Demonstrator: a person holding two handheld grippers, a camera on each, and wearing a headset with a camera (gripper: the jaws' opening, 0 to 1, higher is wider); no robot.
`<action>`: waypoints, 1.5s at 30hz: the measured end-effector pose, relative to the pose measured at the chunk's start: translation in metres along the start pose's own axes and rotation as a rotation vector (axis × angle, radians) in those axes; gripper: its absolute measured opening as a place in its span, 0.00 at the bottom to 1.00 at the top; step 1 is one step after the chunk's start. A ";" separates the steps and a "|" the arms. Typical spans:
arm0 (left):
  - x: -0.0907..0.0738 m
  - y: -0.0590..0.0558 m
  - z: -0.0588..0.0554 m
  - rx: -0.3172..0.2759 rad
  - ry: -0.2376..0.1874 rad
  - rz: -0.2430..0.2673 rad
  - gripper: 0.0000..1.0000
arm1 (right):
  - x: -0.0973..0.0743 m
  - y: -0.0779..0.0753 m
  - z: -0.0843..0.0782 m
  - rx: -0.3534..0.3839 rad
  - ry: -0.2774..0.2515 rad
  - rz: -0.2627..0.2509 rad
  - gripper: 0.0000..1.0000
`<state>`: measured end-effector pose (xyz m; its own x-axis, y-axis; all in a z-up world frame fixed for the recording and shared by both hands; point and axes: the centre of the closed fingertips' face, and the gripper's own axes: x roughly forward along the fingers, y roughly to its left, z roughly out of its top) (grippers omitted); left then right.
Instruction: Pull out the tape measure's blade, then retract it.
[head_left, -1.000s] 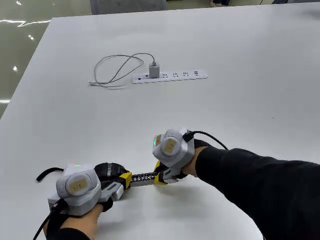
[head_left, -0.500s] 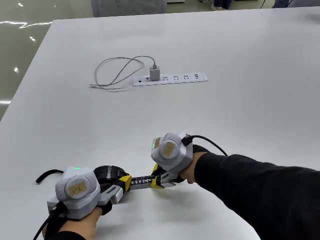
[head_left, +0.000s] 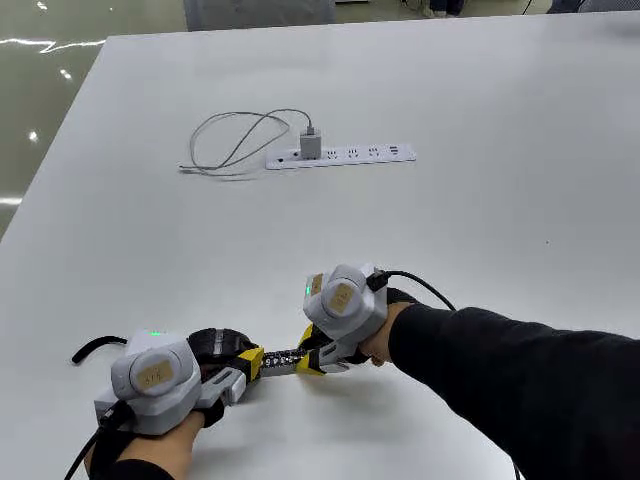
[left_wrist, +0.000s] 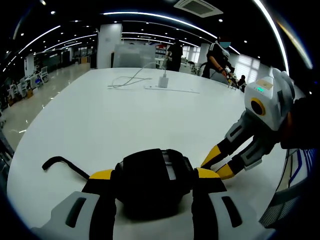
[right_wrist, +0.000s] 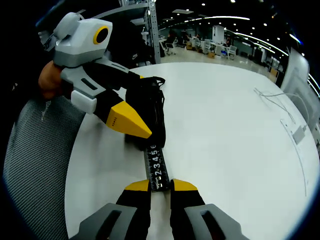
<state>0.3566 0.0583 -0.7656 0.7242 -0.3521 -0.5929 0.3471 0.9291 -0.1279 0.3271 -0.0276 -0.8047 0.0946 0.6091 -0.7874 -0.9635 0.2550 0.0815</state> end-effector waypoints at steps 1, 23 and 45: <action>0.000 0.000 0.000 0.000 0.000 0.000 0.56 | 0.000 0.000 0.001 -0.009 -0.002 0.000 0.11; 0.000 0.000 0.000 0.000 0.000 -0.001 0.56 | 0.005 0.001 0.008 -0.018 -0.001 -0.002 0.10; 0.000 0.000 0.000 0.008 -0.001 -0.008 0.56 | 0.011 0.004 0.015 -0.041 -0.024 -0.016 0.10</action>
<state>0.3572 0.0584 -0.7654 0.7218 -0.3594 -0.5915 0.3572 0.9254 -0.1263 0.3276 -0.0086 -0.8040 0.1152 0.6234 -0.7734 -0.9714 0.2336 0.0436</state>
